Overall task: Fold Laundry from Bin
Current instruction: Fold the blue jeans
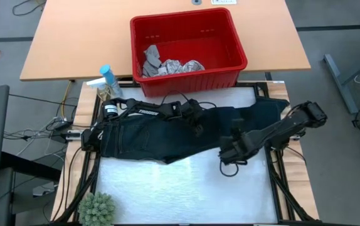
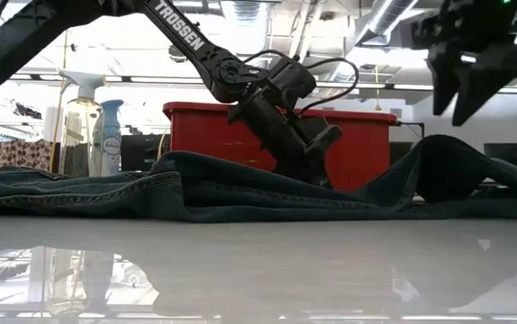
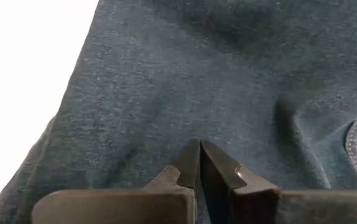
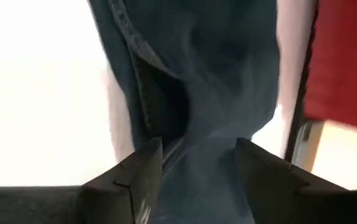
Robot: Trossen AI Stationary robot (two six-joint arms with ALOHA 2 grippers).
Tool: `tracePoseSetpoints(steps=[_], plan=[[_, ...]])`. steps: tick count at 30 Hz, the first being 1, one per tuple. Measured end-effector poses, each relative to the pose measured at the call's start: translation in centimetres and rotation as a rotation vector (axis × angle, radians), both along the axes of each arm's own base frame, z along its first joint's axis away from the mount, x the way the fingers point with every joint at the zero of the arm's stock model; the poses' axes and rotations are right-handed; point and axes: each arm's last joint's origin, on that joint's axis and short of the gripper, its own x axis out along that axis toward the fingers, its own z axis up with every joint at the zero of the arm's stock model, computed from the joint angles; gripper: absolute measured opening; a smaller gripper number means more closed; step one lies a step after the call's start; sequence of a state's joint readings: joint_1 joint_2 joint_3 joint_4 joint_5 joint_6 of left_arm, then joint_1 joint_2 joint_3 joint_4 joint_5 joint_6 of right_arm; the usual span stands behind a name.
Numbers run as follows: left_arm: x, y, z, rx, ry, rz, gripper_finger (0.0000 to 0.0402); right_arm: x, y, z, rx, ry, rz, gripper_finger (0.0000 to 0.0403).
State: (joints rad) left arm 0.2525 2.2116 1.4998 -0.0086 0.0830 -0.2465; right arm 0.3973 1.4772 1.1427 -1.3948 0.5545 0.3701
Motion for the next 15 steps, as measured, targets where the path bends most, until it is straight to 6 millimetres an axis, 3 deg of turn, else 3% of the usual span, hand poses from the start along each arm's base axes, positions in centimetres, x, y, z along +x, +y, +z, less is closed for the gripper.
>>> tracePoseSetpoints(steps=[9, 15], plan=[[0.0, -0.1, 0.0, -0.009, -0.004, -0.048, 0.0, 1.4, 0.5, -0.4, 0.063, 0.094, 0.345, 0.0223], [0.0, -0.1, 0.0, -0.012, -0.005, -0.046, 0.0, 3.2, 0.0, -1.5, 0.055, 0.095, 0.405, 0.0223]])
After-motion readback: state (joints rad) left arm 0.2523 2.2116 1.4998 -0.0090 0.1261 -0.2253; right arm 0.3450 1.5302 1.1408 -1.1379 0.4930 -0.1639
